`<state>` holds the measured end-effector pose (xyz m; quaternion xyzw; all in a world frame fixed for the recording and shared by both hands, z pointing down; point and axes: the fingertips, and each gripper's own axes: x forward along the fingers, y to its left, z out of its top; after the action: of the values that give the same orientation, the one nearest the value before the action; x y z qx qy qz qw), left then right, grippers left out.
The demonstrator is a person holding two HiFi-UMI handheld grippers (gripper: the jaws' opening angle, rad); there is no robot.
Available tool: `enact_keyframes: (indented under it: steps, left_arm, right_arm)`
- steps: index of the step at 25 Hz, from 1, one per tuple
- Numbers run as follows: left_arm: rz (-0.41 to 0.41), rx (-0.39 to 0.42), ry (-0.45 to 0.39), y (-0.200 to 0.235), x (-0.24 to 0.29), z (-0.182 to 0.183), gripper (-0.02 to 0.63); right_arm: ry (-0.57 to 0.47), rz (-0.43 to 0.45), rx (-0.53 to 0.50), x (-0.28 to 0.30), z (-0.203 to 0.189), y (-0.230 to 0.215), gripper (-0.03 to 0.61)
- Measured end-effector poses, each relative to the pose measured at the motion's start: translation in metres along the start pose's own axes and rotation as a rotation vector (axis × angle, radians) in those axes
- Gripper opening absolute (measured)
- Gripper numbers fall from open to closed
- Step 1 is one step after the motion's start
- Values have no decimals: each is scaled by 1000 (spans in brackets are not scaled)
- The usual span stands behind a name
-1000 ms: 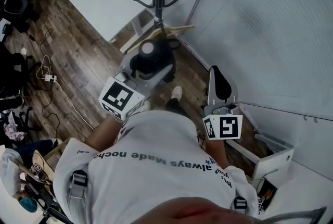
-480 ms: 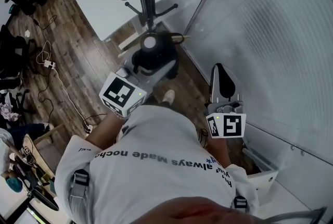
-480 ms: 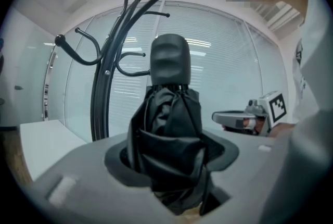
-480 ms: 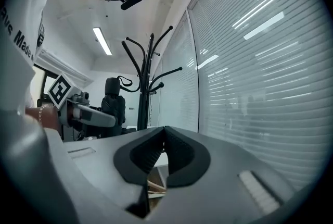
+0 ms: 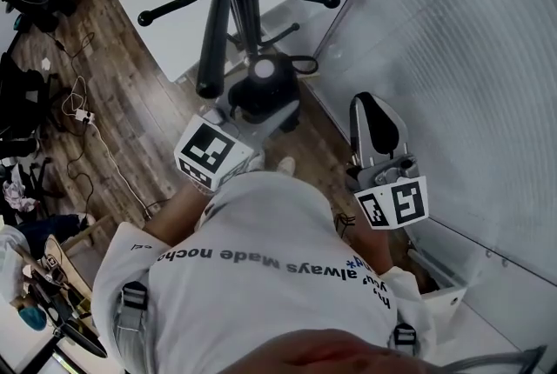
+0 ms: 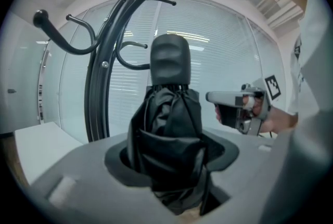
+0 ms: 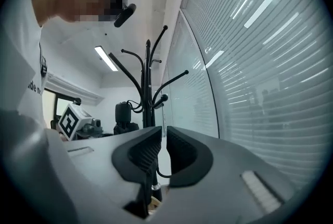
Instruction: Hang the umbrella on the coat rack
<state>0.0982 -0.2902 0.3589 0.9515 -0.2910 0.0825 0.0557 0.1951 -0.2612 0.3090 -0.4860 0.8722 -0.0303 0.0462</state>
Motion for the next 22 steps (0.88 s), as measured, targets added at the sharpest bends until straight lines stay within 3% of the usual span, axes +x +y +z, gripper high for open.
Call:
enact_keyframes:
  steps: [5, 12, 22]
  left_arm:
    - [-32, 25, 15, 3, 11, 2, 261]
    - [-50, 43, 20, 5, 23, 2, 261]
    - [-65, 64, 28, 0, 25, 3, 262]
  right_arm:
    - [-37, 105, 71, 25, 30, 10, 52]
    - [-23, 224, 193, 51, 40, 14, 81]
    - [23, 279, 236, 59, 36, 21, 100]
